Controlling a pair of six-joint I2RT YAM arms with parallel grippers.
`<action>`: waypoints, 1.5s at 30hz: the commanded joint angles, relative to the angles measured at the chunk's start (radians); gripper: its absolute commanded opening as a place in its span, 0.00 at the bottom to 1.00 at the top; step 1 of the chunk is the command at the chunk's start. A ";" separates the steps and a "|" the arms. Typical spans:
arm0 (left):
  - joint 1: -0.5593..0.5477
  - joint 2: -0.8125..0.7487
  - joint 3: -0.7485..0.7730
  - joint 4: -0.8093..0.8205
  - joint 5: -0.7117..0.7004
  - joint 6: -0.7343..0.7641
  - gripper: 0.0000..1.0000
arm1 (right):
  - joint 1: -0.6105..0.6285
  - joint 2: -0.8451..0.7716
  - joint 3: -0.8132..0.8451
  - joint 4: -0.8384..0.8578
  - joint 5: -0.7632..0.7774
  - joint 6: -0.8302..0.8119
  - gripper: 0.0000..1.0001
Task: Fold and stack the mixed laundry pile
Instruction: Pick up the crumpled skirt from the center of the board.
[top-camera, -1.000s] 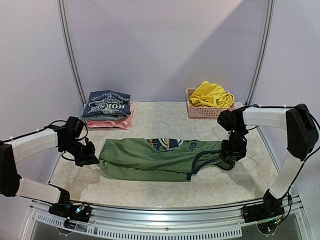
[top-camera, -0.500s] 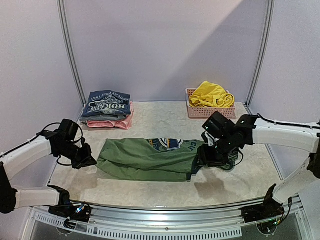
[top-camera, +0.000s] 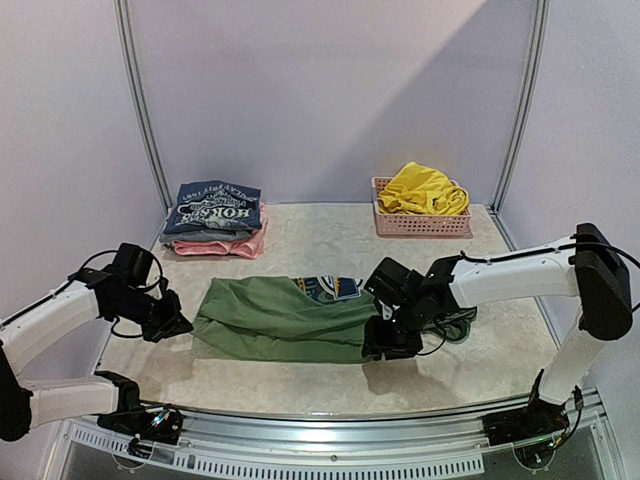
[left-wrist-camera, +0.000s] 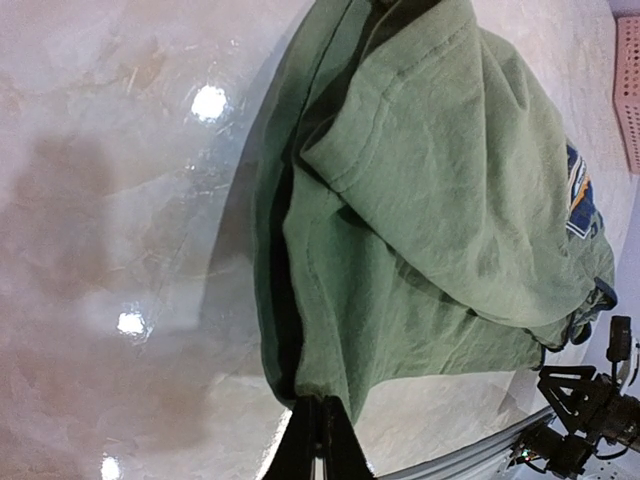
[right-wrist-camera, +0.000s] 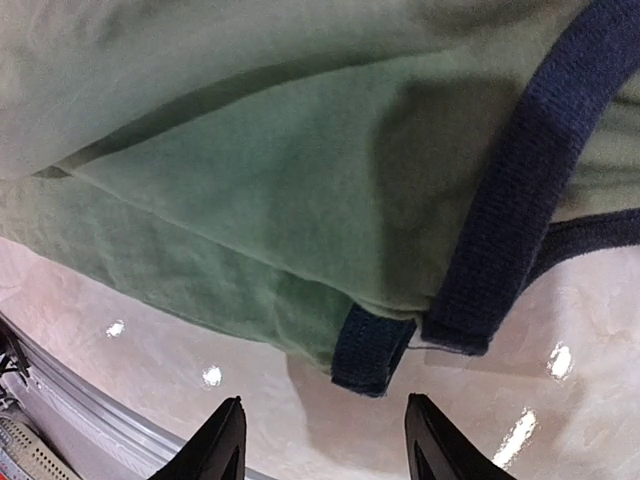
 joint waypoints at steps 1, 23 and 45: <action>-0.012 -0.013 -0.017 0.009 0.014 -0.008 0.00 | 0.002 0.015 -0.040 0.050 -0.022 0.062 0.52; -0.023 -0.035 -0.025 0.010 0.016 -0.017 0.00 | -0.046 0.020 -0.156 0.210 -0.018 0.164 0.36; -0.030 -0.063 0.249 -0.159 0.000 -0.056 0.00 | -0.062 -0.169 0.270 -0.376 0.259 0.011 0.00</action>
